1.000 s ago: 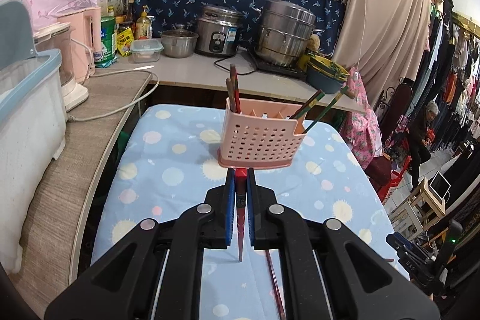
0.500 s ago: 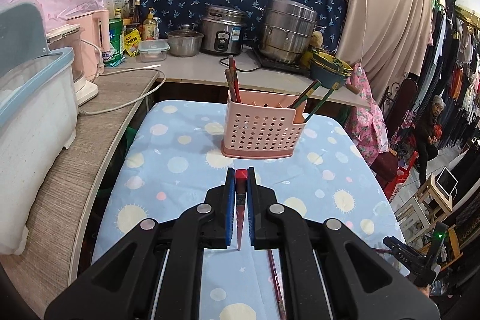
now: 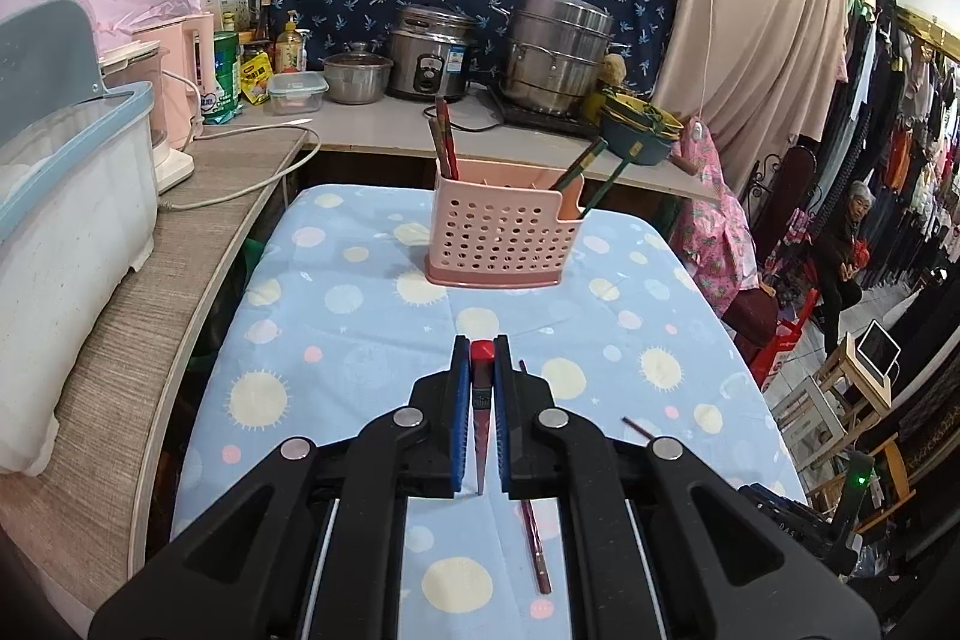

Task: Organize utensils

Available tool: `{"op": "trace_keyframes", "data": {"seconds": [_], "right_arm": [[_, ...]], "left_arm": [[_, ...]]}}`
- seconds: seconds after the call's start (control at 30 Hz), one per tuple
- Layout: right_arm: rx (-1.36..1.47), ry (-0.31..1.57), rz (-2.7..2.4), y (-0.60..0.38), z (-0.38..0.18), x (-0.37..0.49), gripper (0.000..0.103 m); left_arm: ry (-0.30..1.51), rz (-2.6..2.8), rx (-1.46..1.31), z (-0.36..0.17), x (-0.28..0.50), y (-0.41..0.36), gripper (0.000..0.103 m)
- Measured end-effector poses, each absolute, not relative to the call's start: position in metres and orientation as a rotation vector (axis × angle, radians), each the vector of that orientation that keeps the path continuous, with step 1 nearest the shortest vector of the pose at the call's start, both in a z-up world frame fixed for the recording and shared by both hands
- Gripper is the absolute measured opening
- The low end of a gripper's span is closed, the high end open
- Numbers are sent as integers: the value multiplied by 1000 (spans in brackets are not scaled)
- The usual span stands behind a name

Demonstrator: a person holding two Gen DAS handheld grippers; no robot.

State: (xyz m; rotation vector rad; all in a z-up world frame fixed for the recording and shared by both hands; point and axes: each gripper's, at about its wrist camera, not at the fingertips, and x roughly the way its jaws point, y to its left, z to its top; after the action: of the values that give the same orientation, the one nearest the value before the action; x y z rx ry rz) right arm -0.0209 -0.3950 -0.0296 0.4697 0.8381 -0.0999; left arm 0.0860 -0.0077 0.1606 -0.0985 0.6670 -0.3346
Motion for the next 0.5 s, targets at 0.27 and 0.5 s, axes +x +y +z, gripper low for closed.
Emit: {"op": "trace_keyframes", "data": {"seconds": [0.27, 0.5], "right_arm": [[416, 843, -68, -360, -29, -51, 35], [310, 846, -97, -345, -29, -64, 34]], "left_arm": [[659, -339, -88, 159, 74, -6, 7], [655, -343, -83, 159, 65, -8, 7]]}}
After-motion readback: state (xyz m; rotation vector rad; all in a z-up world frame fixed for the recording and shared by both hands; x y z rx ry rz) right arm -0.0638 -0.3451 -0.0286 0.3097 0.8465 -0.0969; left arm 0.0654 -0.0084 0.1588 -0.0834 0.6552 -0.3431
